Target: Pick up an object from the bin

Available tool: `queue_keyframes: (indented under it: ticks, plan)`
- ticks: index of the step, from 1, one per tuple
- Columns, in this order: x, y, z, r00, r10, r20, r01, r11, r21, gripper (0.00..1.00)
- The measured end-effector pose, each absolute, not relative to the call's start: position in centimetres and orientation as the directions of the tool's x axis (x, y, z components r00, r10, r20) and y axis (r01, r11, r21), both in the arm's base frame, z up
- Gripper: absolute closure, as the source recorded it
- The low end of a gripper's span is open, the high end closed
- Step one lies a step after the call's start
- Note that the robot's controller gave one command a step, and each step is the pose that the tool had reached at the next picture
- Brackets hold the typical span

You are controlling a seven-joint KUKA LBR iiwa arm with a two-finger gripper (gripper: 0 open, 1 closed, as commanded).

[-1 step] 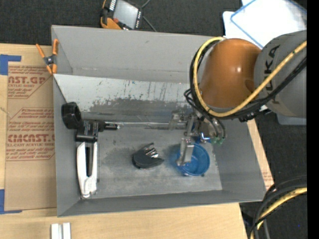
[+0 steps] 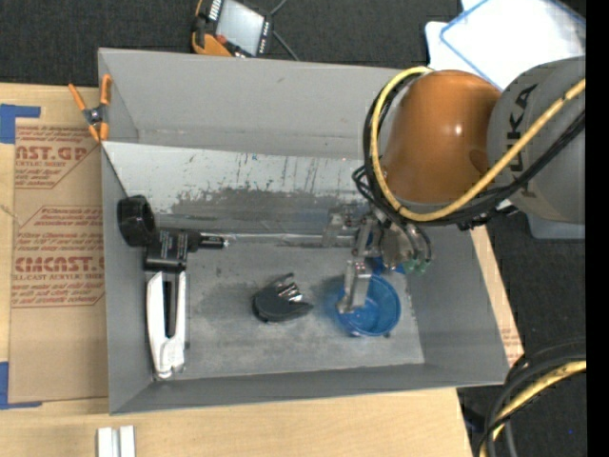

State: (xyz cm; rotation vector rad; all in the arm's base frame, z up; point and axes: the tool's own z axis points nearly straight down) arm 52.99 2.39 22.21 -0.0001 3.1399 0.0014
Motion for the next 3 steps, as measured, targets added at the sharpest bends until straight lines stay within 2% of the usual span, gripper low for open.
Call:
queue_keyframes:
  ticks: [1,2,3]
  plan:
    - [55.1,5.6,7.6,-1.000,0.014,-0.004,0.014,1.000,0.003,0.00]
    - [55.3,5.8,13.7,-1.000,-0.028,-0.012,-0.028,1.000,0.001,0.00]
    - [55.5,6.9,9.9,-0.999,-0.052,0.009,-0.052,0.999,0.002,0.00]
